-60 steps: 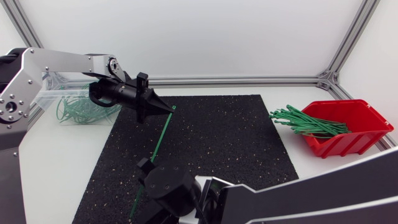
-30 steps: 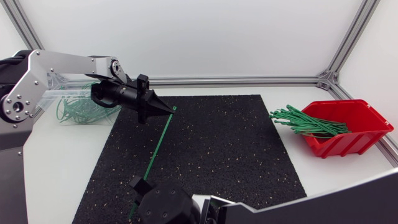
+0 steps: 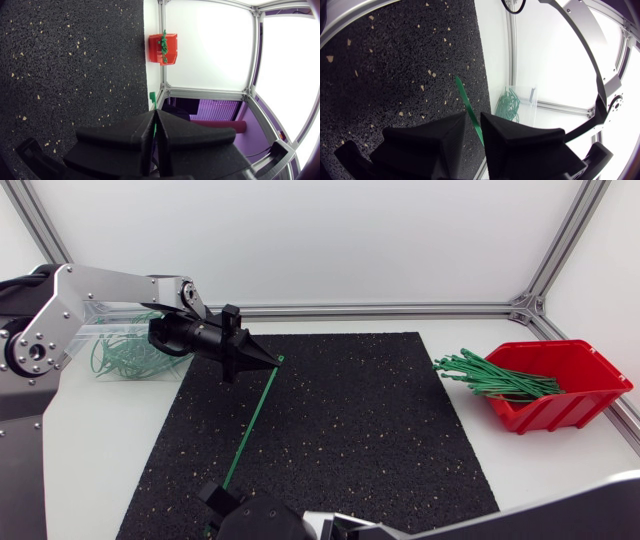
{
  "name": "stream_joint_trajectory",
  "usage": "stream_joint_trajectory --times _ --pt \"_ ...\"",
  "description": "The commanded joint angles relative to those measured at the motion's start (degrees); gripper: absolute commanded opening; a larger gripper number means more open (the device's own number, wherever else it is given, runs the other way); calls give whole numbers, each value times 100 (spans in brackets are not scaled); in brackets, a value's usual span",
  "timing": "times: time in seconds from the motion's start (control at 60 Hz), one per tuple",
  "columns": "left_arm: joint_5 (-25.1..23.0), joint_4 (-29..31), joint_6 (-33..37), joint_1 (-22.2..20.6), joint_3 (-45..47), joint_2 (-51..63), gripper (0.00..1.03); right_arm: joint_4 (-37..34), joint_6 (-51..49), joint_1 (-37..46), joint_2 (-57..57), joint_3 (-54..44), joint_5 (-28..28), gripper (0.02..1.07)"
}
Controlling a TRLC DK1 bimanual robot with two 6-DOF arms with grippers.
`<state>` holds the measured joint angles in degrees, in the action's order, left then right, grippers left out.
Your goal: Take a green cable tie from the red box, thread the tail through the head to close it, then place it in the transparent bin on the left.
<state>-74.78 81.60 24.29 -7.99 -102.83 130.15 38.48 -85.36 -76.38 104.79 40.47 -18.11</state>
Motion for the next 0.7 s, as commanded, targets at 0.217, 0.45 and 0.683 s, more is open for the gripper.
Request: stream_joint_trajectory --times 0.217,0.45,0.683 --pt "-89 189 199 8 -132 151 3 151 -121 -70 68 -83 -79 26" --pt "-89 233 278 -10 -115 160 3 195 -139 -88 -12 -74 -114 24" --pt "-89 242 322 -27 -89 151 3 221 -147 -114 -117 -39 -132 24"
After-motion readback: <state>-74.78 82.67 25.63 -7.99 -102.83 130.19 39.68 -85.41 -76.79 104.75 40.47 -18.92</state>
